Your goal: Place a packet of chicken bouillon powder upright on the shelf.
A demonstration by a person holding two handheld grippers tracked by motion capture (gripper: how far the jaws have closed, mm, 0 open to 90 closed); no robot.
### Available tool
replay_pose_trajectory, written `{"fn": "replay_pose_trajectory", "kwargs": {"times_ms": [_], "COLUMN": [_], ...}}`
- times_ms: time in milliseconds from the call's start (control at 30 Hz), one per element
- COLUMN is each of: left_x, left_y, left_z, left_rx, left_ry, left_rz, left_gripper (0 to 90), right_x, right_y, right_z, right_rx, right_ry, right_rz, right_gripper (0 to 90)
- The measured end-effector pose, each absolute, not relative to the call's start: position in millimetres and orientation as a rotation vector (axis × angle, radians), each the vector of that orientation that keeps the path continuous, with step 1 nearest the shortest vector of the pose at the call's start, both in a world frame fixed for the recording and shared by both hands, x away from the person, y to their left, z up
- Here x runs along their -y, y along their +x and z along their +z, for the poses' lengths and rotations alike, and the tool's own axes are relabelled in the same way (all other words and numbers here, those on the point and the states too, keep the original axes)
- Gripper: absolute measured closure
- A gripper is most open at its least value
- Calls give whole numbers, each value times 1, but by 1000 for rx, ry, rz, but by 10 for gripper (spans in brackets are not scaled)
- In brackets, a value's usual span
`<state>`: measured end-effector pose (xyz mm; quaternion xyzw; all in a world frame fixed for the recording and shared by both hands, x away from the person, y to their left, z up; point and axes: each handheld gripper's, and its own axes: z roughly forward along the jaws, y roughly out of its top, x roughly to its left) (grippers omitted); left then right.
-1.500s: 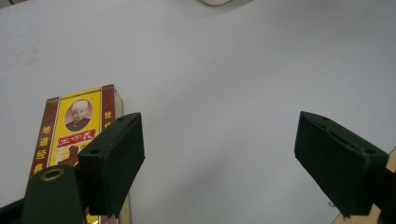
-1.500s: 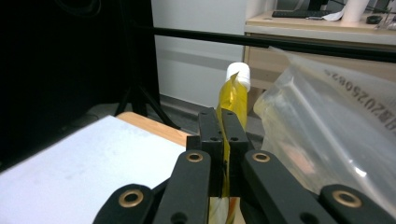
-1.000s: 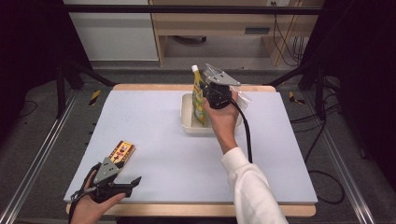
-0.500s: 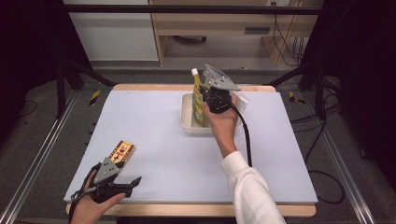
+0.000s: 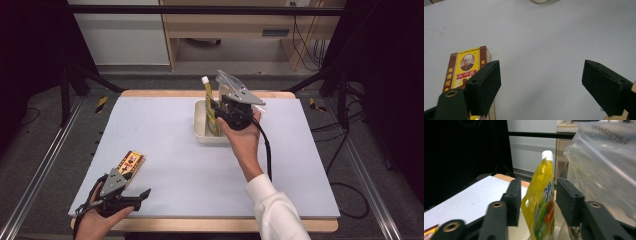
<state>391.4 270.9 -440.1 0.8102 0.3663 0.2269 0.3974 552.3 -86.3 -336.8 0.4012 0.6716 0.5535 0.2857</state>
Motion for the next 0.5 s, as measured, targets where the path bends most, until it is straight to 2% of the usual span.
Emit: {"fn": "replay_pose_trajectory", "kwargs": {"times_ms": [33, 267, 300, 500], "left_x": [-271, -271, -271, -271], "left_y": [391, 392, 392, 392], "left_z": [-440, -440, -441, -441], "left_rx": [-928, -934, -942, -943], "left_ry": [2053, 2053, 2052, 2053], "left_rz": [577, 594, 594, 597], "left_gripper": [151, 142, 139, 126], "right_x": [88, 93, 94, 96], "right_y": [543, 520, 515, 506], "right_z": [-337, -346, -352, -365], "right_rx": [-1805, -1853, -1867, -1940], "right_ry": [1056, 1022, 1033, 1040], "right_rz": [1466, 1422, 1431, 1396], "right_gripper": [491, 386, 347, 278]}}
